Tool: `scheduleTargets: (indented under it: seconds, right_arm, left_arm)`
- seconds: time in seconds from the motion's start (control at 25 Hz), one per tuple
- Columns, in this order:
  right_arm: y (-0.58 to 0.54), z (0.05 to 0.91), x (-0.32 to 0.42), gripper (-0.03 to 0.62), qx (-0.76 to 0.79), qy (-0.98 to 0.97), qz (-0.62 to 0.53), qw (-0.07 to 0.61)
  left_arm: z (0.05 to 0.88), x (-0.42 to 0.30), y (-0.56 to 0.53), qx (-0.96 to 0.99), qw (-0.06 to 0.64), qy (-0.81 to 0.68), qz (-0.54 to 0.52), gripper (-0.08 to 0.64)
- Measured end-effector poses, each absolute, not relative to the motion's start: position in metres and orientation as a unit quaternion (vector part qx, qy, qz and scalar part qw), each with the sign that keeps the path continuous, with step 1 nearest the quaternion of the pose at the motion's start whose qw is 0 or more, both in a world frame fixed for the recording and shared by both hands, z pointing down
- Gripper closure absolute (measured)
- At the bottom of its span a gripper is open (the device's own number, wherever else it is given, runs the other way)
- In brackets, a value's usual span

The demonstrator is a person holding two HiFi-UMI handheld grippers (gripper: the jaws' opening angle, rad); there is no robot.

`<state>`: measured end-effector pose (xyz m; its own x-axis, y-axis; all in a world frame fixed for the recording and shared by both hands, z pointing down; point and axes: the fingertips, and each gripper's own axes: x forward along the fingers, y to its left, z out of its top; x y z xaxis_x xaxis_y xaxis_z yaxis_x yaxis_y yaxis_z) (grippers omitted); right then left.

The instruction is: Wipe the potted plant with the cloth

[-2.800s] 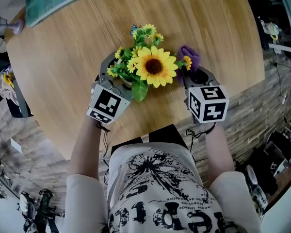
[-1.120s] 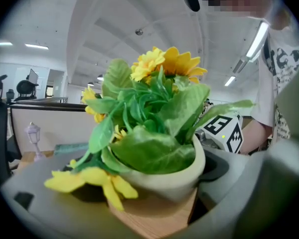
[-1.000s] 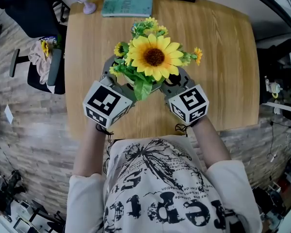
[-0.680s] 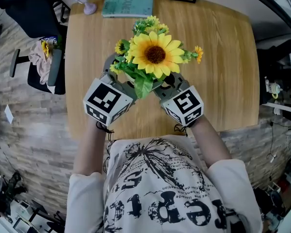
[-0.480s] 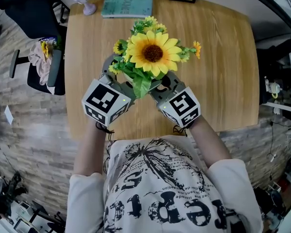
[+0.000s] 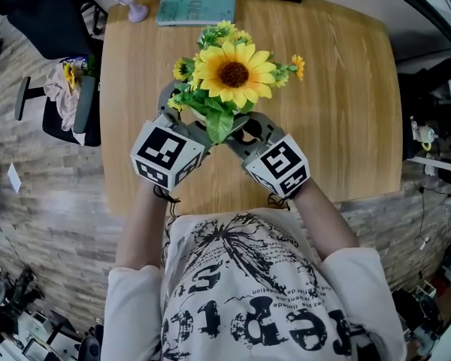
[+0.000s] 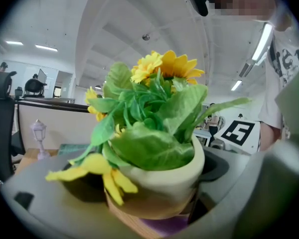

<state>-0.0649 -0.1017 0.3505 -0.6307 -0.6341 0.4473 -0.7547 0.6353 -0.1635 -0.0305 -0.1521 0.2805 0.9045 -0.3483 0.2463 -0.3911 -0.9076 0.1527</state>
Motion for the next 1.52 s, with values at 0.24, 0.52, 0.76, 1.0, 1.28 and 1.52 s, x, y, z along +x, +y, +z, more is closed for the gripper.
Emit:
scheduleTargets:
  seconds: [0.24, 0.52, 0.76, 1.0, 1.28, 1.52]
  right_arm:
    - [-0.103, 0.357, -0.067, 0.517, 0.396, -0.885, 0.177, 0.169]
    - [-0.1, 0.355, -0.051, 0.517, 0.411, -0.879, 0.168, 0.172]
    - [-0.11, 0.348, -0.03, 0.517, 0.446, -0.866, 0.156, 0.163]
    - [-0.117, 0.344, -0.004, 0.517, 0.484, -0.849, 0.159, 0.141]
    - [-0.119, 0.336, 0.036, 0.517, 0.542, -0.817, 0.168, 0.099]
    - [-0.117, 0.328, 0.084, 0.517, 0.595, -0.786, 0.133, 0.106]
  left_arm:
    - [0.292, -0.044, -0.169, 0.966, 0.092, -0.211, 0.12, 0.029]
    - [0.298, -0.043, -0.171, 0.964, 0.088, -0.216, 0.131, 0.029]
    - [0.296, -0.041, -0.173, 0.965, 0.078, -0.207, 0.14, 0.031]
    - [0.299, -0.036, -0.166, 0.967, 0.072, -0.196, 0.146, 0.032]
    - [0.306, -0.028, -0.146, 0.969, 0.064, -0.185, 0.152, 0.032]
    - [0.32, -0.013, -0.13, 0.974, 0.07, -0.163, 0.142, 0.032]
